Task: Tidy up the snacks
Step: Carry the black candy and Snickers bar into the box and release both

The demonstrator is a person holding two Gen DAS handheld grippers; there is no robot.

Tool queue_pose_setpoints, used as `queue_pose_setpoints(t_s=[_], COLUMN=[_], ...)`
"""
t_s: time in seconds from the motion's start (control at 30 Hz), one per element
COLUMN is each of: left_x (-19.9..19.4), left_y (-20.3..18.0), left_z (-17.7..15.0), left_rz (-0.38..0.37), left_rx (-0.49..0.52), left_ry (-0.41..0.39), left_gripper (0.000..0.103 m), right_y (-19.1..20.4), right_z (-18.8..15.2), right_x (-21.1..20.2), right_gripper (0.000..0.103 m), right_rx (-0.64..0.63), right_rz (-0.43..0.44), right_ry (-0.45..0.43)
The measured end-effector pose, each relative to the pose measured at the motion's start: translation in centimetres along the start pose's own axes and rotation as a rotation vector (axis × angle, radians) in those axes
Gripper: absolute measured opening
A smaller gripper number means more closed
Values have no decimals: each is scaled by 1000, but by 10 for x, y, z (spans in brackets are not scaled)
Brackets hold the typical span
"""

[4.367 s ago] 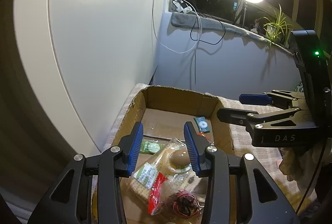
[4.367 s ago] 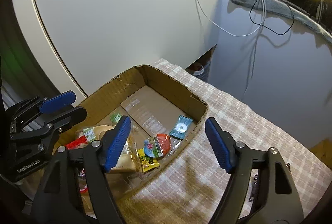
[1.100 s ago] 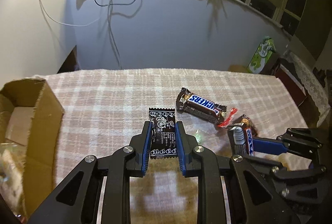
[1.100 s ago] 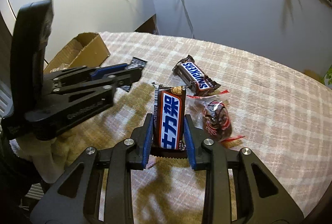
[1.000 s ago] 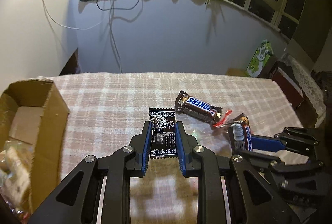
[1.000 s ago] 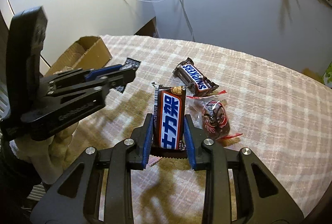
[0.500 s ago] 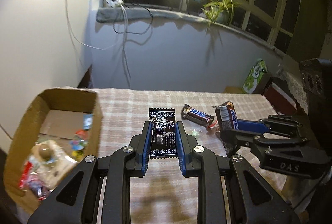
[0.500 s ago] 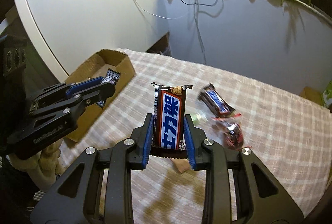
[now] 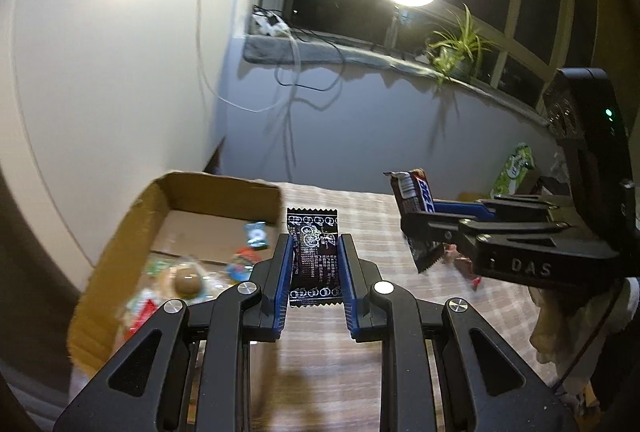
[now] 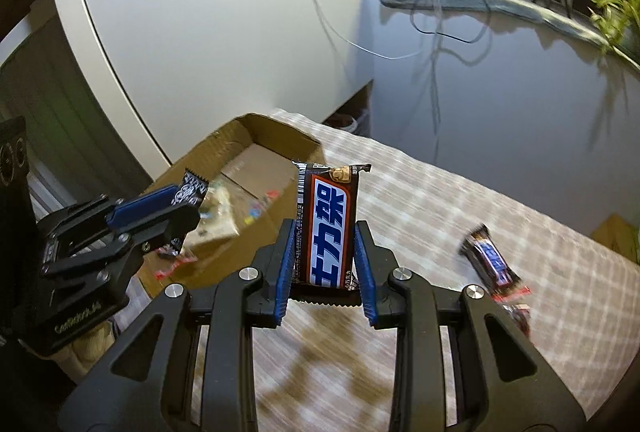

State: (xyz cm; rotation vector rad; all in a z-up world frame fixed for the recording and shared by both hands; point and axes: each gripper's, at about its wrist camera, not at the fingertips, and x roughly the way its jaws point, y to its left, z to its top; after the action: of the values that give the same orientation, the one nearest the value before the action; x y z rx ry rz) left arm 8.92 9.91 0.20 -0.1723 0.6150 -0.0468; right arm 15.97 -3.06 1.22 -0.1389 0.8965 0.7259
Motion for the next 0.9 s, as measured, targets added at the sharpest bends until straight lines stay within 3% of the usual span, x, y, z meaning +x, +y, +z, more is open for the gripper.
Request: queue_pose_setpoints(t_s=[0.43,0.9], left_x=[-14,-13], left_y=[50,80], left_z=[-9,-13], left_rz=[57,93], left_rx=[-67,-107], left_ry=[-14,2], left_gripper=[21,21], right_y=[52,73], right_z=[29,42], right_x=[55,101], right_gripper=[30,30], right_rx=[-82,-102], right_rz=[42,65], right_ry=[55,107])
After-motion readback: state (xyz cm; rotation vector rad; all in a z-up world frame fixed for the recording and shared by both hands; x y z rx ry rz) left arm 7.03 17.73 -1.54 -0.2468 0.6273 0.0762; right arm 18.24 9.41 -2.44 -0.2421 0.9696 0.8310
